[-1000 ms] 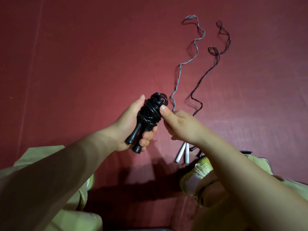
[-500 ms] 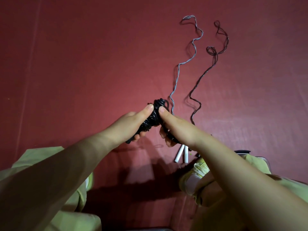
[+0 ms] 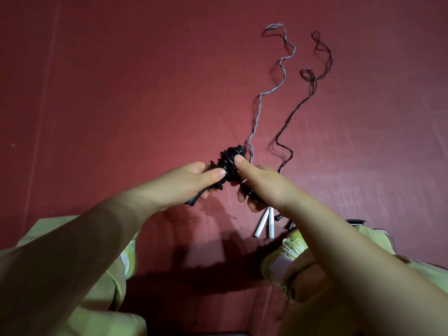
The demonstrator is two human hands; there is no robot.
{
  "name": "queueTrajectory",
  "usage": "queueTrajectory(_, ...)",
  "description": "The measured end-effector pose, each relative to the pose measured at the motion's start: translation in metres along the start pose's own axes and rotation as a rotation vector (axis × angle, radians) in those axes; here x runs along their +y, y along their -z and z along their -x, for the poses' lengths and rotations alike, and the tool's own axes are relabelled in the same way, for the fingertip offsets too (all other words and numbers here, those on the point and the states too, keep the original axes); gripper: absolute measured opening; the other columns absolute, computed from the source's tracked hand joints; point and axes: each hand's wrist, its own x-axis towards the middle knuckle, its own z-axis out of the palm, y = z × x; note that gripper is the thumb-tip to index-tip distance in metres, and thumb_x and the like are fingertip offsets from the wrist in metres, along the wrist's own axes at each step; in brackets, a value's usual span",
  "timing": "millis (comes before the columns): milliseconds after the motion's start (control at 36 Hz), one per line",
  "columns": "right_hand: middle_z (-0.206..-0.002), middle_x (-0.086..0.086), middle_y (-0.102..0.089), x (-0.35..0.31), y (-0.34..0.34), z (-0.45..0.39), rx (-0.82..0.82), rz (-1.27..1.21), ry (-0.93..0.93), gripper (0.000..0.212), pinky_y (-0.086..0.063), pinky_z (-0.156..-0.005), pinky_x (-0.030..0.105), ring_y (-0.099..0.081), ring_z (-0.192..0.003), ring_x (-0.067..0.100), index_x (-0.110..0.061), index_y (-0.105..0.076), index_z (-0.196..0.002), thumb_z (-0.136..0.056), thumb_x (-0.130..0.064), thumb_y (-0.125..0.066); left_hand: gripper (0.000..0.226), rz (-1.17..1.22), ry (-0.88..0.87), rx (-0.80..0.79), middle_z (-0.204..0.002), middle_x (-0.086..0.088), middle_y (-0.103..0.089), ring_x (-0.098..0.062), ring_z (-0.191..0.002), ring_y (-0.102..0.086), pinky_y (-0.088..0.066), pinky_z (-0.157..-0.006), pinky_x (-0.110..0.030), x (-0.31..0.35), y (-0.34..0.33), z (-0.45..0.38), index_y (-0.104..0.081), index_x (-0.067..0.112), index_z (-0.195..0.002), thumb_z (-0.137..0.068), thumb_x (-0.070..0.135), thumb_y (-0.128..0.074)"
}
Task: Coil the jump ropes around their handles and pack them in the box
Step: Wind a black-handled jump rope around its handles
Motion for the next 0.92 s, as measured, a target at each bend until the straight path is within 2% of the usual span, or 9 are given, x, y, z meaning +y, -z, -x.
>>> queueTrajectory(111, -0.065, 0.001, -0.058, 0.002, -0.002, 0.000, -0.005, 0.046, 0.012, 0.056, -0.042, -0.048, 0.021, -0.046, -0.042, 0.011, -0.015, -0.061, -0.087, -0.097, -0.060, -0.029, 0.034, -0.035, -0.028, -0.048, -0.084, 0.008, -0.068, -0.005, -0.071, -0.064, -0.051, -0.072, -0.028, 0.000, 0.001, 0.001, -0.060, 0.019, -0.093, -0.075, 0.048, -0.061)
queueTrajectory(167, -0.066, 0.000, -0.059, 0.002, -0.003, -0.001, 0.005, 0.059, 0.028, 0.053, -0.043, -0.051, 0.022, -0.046, -0.045, 0.012, -0.017, -0.060, -0.085, -0.097, -0.059, -0.032, 0.023, 0.001, -0.049, -0.047, -0.075, 0.005, -0.065, 0.001, -0.059, -0.059, -0.045, -0.058, -0.015, 0.000, 0.002, 0.002, -0.058, 0.013, -0.091, -0.084, 0.029, -0.072)
queueTrajectory(250, -0.067, -0.001, -0.058, 0.002, -0.002, -0.001, 0.023, 0.060, 0.065, 0.051, -0.042, -0.056, 0.025, -0.045, -0.047, 0.013, -0.015, -0.060, -0.082, -0.097, -0.058, -0.035, 0.018, 0.089, -0.047, -0.028, -0.064, 0.007, -0.065, 0.001, -0.054, -0.057, -0.042, -0.051, -0.011, 0.000, 0.002, 0.002, -0.053, 0.010, -0.092, -0.084, 0.013, -0.069)
queueTrajectory(333, -0.066, -0.003, -0.058, 0.003, -0.001, -0.004, 0.041, 0.029, 0.085, 0.051, -0.041, -0.061, 0.027, -0.045, -0.050, 0.014, -0.015, -0.060, -0.085, -0.097, -0.058, -0.036, 0.028, 0.073, -0.071, 0.018, -0.058, 0.013, -0.066, -0.002, -0.057, -0.059, -0.045, -0.057, -0.017, 0.001, 0.002, 0.001, -0.052, 0.014, -0.093, -0.079, 0.019, -0.075)
queueTrajectory(472, -0.077, 0.000, -0.061, 0.006, -0.009, -0.007, 0.018, -0.024, 0.056, 0.052, -0.047, -0.063, 0.029, -0.049, -0.059, 0.016, -0.012, -0.061, -0.093, -0.099, -0.056, -0.033, 0.064, -0.156, -0.009, 0.193, -0.071, 0.012, -0.065, -0.005, -0.060, -0.056, -0.045, -0.061, -0.030, -0.005, 0.004, -0.002, -0.051, 0.028, -0.089, -0.041, 0.065, -0.073)
queueTrajectory(667, -0.081, 0.002, -0.059, 0.005, -0.010, -0.004, 0.026, -0.071, 0.070, 0.044, -0.042, -0.057, 0.026, -0.047, -0.058, 0.016, -0.018, -0.060, -0.088, -0.098, -0.055, -0.038, 0.059, -0.373, -0.094, 0.276, -0.083, 0.012, -0.055, -0.011, -0.073, -0.054, -0.046, -0.068, -0.034, -0.002, -0.005, 0.002, -0.047, 0.024, -0.098, -0.059, 0.051, -0.082)
queueTrajectory(750, -0.072, 0.000, -0.055, 0.003, -0.008, -0.004, 0.022, -0.114, 0.131, 0.037, -0.035, -0.052, 0.026, -0.042, -0.053, 0.015, -0.016, -0.059, -0.082, -0.099, -0.046, -0.043, 0.062, -0.224, -0.003, 0.123, -0.082, 0.009, -0.065, -0.012, -0.071, -0.061, -0.048, -0.062, -0.031, -0.002, 0.000, 0.001, -0.050, 0.028, -0.100, -0.054, 0.057, -0.079)
queueTrajectory(833, -0.059, -0.004, -0.049, 0.002, -0.008, -0.003, 0.013, -0.194, 0.210, 0.034, -0.030, -0.053, 0.029, -0.038, -0.054, 0.017, -0.015, -0.053, -0.071, -0.095, -0.039, -0.048, 0.046, 0.153, 0.117, -0.200, -0.080, -0.004, -0.072, -0.016, -0.062, -0.067, -0.048, -0.059, -0.027, 0.002, 0.001, 0.006, -0.058, 0.014, -0.099, -0.070, 0.047, -0.072)
queueTrajectory(917, -0.063, 0.008, -0.049, 0.002, -0.006, -0.006, -0.033, -0.220, 0.297, 0.040, -0.032, -0.051, 0.026, -0.040, -0.054, 0.017, -0.008, -0.055, -0.080, -0.077, -0.046, -0.046, 0.067, 0.467, 0.250, -0.466, -0.076, -0.013, -0.071, -0.023, -0.061, -0.067, -0.050, -0.060, -0.028, 0.009, 0.003, 0.014, -0.062, 0.007, -0.098, -0.074, 0.067, -0.046)
